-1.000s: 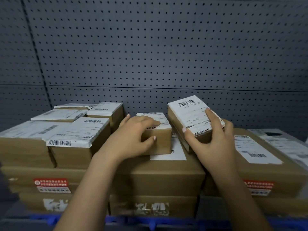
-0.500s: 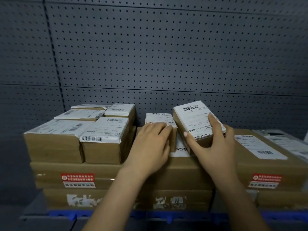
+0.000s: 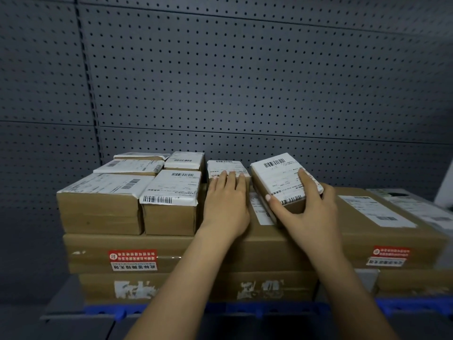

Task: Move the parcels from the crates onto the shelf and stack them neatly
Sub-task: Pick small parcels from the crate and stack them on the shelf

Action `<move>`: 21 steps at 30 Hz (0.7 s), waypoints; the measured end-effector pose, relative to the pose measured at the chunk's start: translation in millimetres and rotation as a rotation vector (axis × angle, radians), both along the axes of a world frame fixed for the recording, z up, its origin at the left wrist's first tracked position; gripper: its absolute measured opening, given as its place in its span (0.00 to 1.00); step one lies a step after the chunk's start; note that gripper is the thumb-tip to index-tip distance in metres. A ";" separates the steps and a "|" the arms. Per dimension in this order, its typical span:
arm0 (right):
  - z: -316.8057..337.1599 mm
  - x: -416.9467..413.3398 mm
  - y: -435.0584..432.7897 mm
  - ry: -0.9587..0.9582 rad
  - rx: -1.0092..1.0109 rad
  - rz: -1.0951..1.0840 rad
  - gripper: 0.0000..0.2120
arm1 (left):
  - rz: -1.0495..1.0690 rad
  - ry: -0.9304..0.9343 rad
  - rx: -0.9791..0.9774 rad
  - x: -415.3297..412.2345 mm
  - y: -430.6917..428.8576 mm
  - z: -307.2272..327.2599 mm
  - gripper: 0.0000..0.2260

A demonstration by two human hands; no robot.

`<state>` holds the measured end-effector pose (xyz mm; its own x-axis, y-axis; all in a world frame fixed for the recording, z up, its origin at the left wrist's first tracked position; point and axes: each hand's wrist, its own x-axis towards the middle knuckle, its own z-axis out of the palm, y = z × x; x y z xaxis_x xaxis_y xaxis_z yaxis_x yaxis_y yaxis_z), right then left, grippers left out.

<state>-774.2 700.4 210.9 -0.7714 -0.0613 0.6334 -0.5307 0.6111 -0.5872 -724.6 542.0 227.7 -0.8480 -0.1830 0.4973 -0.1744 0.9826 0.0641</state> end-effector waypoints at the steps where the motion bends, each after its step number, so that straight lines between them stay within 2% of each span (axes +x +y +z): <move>1: 0.2 1.9 0.4 -0.005 -0.003 -0.007 0.39 | -0.005 -0.020 0.029 -1.8 -1.6 0.0 0.29; 5: 0.5 9.7 2.6 -0.031 0.003 -0.046 0.40 | -0.056 -0.053 0.121 -6.8 -7.9 1.7 0.30; 9: 3.6 15.4 7.4 -0.121 0.036 -0.014 0.40 | -0.160 0.063 0.214 2.6 -7.8 -0.8 0.29; 15: 7.3 19.3 16.0 -0.191 0.076 0.133 0.39 | -0.363 0.192 0.369 35.0 11.7 -11.1 0.23; 21: 2.9 23.9 26.6 -0.157 0.071 0.378 0.32 | -0.311 0.254 0.523 54.6 31.9 -24.1 0.21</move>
<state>-750.3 727.0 213.8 -0.7729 -0.3986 0.4937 -0.6331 0.4322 -0.6422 -669.9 573.9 203.5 -0.7686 -0.2204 0.6005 0.1956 0.8129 0.5486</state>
